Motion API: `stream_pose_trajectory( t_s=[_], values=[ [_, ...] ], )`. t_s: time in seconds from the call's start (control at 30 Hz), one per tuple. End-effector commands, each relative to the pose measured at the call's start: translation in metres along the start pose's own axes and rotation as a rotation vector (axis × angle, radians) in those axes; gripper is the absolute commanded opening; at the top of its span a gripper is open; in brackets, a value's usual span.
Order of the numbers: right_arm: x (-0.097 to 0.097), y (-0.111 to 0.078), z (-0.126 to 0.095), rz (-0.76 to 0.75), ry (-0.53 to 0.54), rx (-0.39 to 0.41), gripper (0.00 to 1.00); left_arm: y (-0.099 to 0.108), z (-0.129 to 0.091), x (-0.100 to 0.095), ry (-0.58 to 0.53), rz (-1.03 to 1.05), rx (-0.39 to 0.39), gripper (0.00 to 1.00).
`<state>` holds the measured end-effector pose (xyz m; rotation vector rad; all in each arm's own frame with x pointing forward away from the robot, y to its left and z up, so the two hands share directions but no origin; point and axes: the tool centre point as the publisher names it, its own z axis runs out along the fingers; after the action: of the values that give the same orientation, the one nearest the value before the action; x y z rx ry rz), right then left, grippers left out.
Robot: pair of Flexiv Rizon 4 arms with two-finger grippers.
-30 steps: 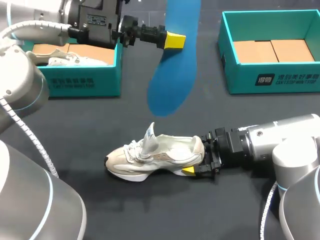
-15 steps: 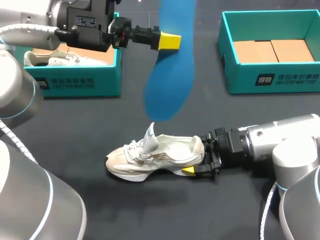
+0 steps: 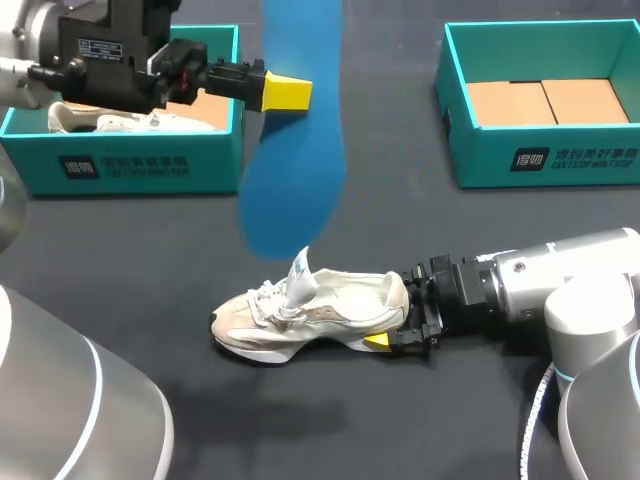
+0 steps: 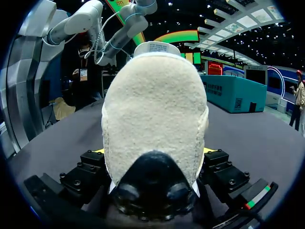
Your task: Take the shoe out of the shoebox, open the shoe tongue, remove and reinsert the insole, then place the shoe into the shoebox
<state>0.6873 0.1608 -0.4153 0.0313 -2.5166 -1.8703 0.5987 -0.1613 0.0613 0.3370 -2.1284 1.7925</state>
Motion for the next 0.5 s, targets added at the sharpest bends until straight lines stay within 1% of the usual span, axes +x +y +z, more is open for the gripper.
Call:
stream_pose_trajectory(
  t_s=[0.03,0.2,0.43,0.5],
  values=[
    [0.000,-0.001,0.001,0.000,0.001,0.005,0.00,0.004,-0.003,0.004,0.003,0.001,0.007,0.00],
    [0.000,-0.001,0.001,0.000,0.001,0.005,0.00,0.007,-0.016,0.016,0.010,-0.006,0.020,0.00],
    [0.000,-0.001,0.001,0.000,0.001,0.005,0.00,0.006,-0.024,0.027,-0.007,-0.005,0.029,0.00],
    [0.000,-0.001,0.001,0.000,0.001,0.005,0.00,0.006,-0.024,0.027,-0.007,-0.005,0.029,0.00]
  ],
)
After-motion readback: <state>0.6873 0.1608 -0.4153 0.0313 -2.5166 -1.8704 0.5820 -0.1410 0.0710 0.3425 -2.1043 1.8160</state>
